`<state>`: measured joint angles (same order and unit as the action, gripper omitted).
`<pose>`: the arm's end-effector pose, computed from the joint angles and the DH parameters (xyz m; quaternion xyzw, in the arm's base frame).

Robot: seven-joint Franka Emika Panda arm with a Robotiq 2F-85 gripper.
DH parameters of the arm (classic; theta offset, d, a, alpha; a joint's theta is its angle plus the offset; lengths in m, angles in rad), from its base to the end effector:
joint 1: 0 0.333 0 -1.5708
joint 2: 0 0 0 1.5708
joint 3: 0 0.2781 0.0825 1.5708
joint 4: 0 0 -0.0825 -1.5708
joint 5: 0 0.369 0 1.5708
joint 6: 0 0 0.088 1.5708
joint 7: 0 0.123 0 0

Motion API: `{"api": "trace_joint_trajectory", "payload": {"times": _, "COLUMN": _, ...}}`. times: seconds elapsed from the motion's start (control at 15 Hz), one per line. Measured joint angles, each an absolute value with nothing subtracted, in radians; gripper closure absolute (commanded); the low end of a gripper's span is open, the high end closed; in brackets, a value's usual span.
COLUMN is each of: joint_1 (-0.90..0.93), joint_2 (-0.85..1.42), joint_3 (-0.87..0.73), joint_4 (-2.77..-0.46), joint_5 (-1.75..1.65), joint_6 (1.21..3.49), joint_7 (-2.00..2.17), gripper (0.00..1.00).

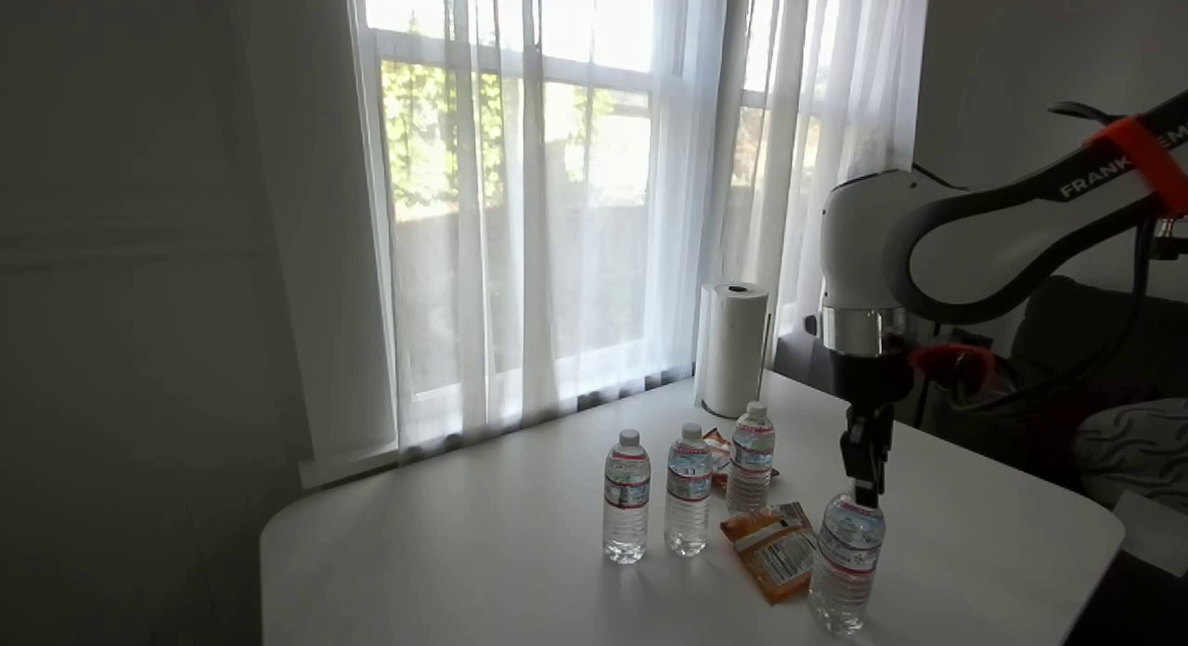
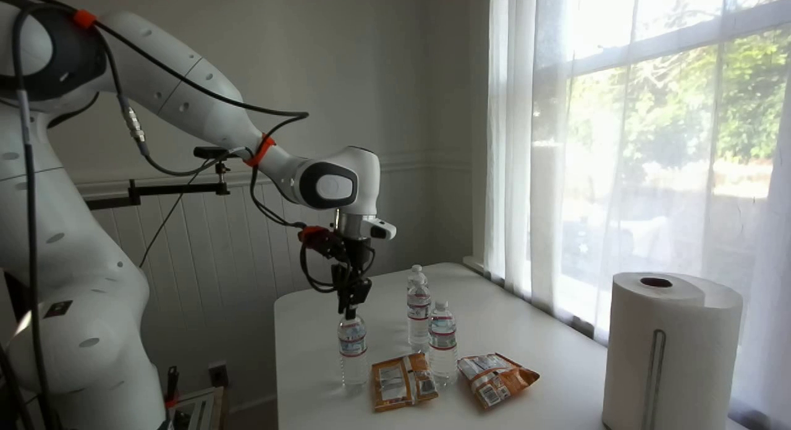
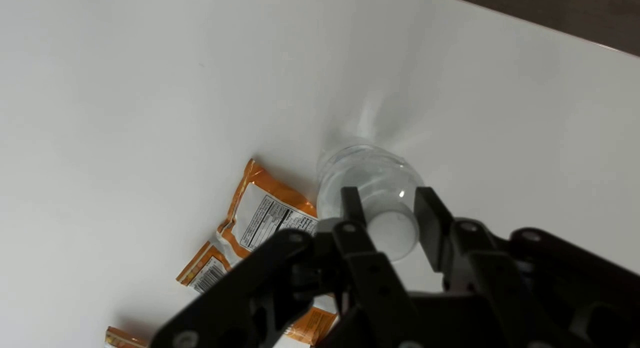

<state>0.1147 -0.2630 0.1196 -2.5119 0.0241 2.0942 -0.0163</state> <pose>0.4033 0.0957 0.3199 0.9903 0.1146 -0.0770 0.0138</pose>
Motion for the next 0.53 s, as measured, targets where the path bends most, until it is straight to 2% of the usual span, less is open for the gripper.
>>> {"api": "trace_joint_trajectory", "payload": {"times": 0.53, "joint_1": 0.107, "joint_2": -0.265, "joint_3": 0.115, "joint_4": -2.488, "joint_5": 0.004, "joint_6": 2.034, "joint_7": -0.016, "gripper": 0.92}}
